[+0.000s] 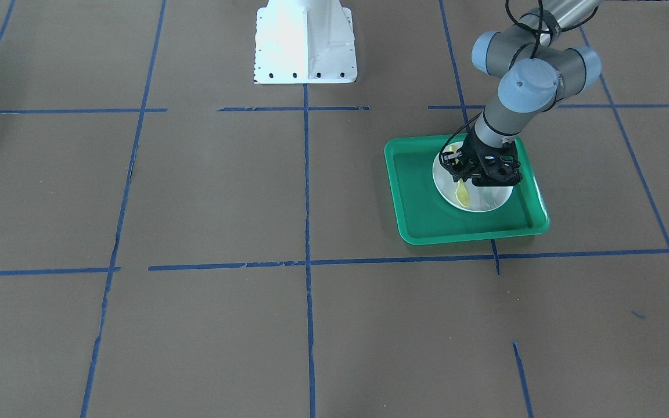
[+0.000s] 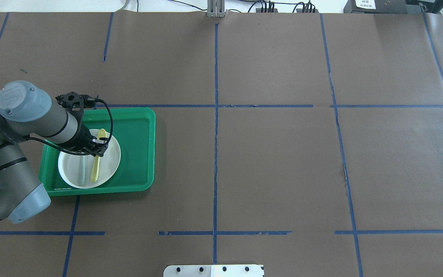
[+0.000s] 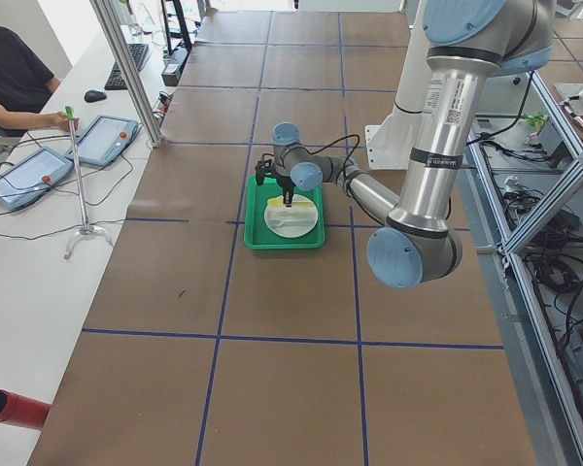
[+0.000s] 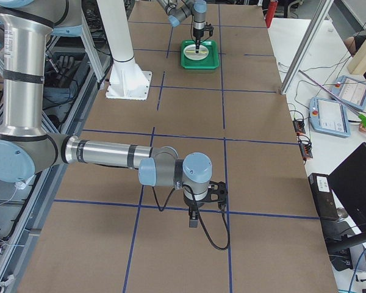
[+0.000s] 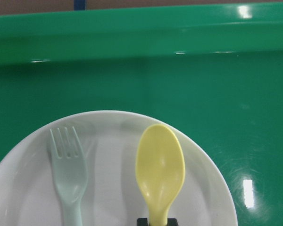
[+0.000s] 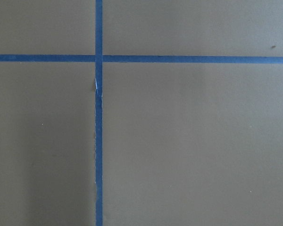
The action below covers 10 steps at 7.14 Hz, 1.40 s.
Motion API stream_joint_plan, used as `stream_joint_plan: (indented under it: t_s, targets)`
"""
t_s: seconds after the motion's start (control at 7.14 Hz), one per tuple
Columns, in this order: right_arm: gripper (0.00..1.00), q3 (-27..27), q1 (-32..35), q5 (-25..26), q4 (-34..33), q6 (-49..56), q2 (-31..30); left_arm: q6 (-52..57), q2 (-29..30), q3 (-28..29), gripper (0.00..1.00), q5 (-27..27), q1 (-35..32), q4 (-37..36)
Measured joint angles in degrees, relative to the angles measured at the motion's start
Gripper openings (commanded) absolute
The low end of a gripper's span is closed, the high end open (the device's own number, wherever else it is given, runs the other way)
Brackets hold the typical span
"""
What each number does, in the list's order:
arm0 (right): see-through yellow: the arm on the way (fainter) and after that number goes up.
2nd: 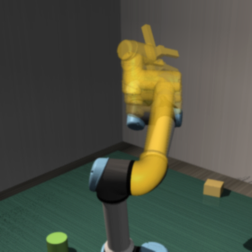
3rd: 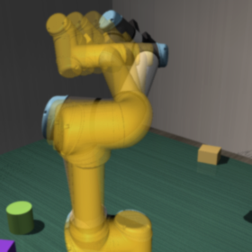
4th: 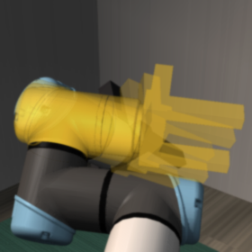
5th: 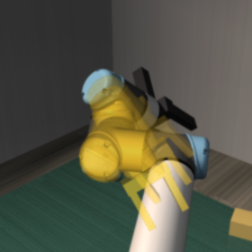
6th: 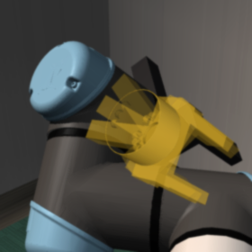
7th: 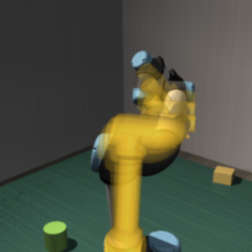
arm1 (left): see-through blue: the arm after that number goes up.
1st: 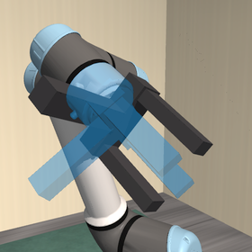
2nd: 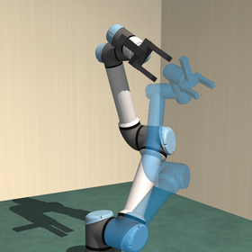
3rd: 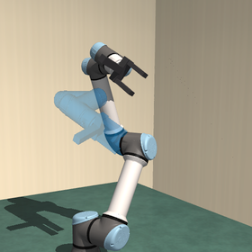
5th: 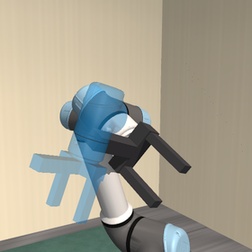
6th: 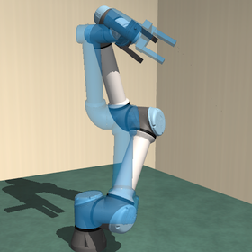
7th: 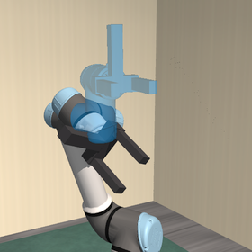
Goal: Place spoon
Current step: 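Lower the left gripper and grasp the yellow spoon's handle, then lift the spoon off the plate and carry it beside the plate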
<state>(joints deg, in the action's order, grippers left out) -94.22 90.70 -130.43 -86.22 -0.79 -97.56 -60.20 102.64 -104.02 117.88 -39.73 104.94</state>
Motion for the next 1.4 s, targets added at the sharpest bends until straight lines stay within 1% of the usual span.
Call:
stream_joint_plan:
  t_s: [0.14, 0.56, 0.7, 0.84, 1.12, 1.4]
  targets:
    - [1.00, 0.0, 0.0, 0.0, 0.0, 0.0, 0.0, 0.2, -0.3, -1.7, 0.00, 0.1, -0.9, -1.5]
    - [1.00, 0.0, 0.0, 0.0, 0.0, 0.0, 0.0, 4.9, 0.7, -7.7, 0.00, 0.3, -4.9, -11.6]
    - [1.00, 0.0, 0.0, 0.0, 0.0, 0.0, 0.0, 5.3, 1.7, -8.4, 0.00, 0.5, -5.2, -13.5]
    - [1.00, 0.0, 0.0, 0.0, 0.0, 0.0, 0.0, 4.1, 3.2, -7.9, 0.00, 0.6, -5.1, -14.3]
    - [1.00, 0.0, 0.0, 0.0, 0.0, 0.0, 0.0, -1.1, 7.9, -5.2, 0.00, 1.0, -4.4, -14.5]
    - [1.00, 0.0, 0.0, 0.0, 0.0, 0.0, 0.0, -4.6, 11.0, -2.4, 0.00, 1.9, -2.3, -13.9]
